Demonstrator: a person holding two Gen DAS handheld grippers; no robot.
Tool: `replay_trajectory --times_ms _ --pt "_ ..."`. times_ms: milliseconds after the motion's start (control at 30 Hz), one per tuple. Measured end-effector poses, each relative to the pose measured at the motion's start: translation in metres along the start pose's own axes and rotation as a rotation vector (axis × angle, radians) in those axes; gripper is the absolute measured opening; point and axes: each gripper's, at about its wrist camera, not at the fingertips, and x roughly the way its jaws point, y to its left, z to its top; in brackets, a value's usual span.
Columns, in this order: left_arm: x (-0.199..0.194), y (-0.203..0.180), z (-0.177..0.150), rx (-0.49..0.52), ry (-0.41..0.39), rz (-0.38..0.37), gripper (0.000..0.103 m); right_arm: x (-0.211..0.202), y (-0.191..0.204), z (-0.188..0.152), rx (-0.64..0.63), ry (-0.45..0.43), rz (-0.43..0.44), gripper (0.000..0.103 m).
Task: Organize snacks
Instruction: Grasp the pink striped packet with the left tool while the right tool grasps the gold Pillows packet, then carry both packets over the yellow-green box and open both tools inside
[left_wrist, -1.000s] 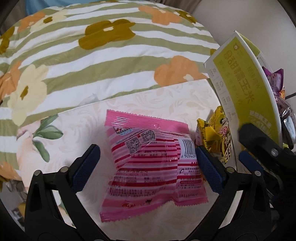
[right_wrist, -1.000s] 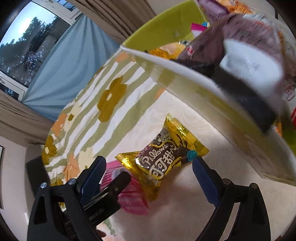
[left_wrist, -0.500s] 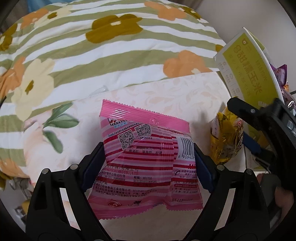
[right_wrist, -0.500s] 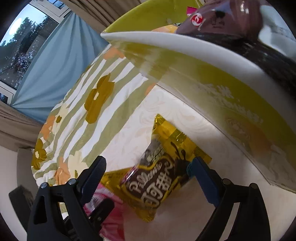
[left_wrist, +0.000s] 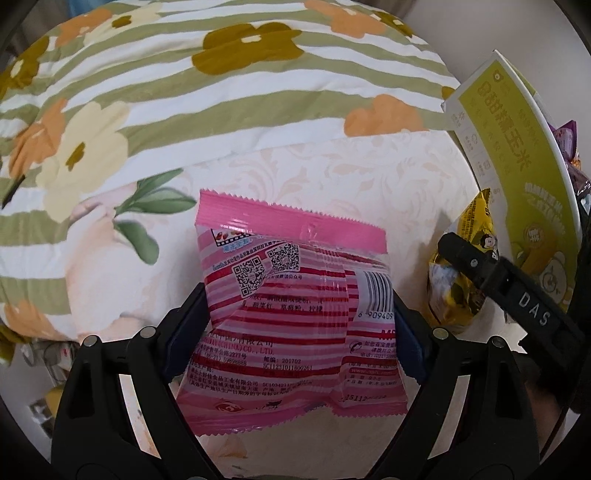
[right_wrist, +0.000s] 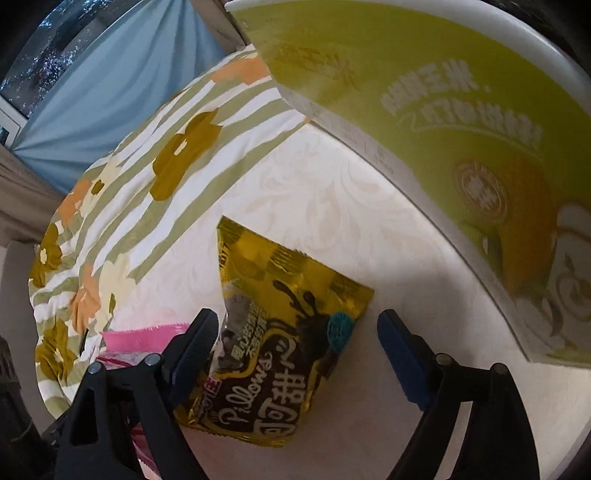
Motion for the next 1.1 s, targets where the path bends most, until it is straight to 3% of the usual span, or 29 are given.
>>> replay_trajectory --times_ms 100,167,233,267,333,600,800,967,1100 --pt "0.002 0.002 -0.006 0.002 0.017 -0.005 0.087 -0.001 0.003 -0.007 -0.054 -0.005 -0.026 0.082" --pt "0.006 0.003 -0.011 -0.003 0.031 -0.013 0.083 -0.003 0.007 -0.01 -0.095 -0.01 -0.04 0.061" --pt "0.005 0.003 -0.015 0.009 0.017 0.0 0.08 -0.003 0.01 -0.012 -0.135 -0.008 -0.037 0.058" --pt "0.005 0.002 -0.016 0.013 0.014 0.001 0.078 -0.003 0.011 -0.014 -0.151 -0.007 -0.031 0.049" --pt "0.002 0.002 -0.017 0.014 0.001 -0.004 0.073 -0.004 0.015 -0.016 -0.188 -0.005 -0.028 0.043" --pt "-0.019 0.013 -0.016 -0.023 -0.041 0.004 0.069 -0.029 0.029 -0.016 -0.282 -0.079 0.007 0.041" --pt "-0.073 0.008 -0.008 -0.038 -0.148 0.015 0.069 -0.075 0.042 -0.01 -0.36 -0.133 0.08 0.041" --pt "-0.118 -0.016 0.01 -0.038 -0.239 0.009 0.069 -0.126 0.044 0.007 -0.421 -0.196 0.154 0.041" --pt "-0.146 -0.057 0.028 -0.021 -0.3 -0.012 0.069 -0.158 0.033 0.03 -0.449 -0.239 0.18 0.041"
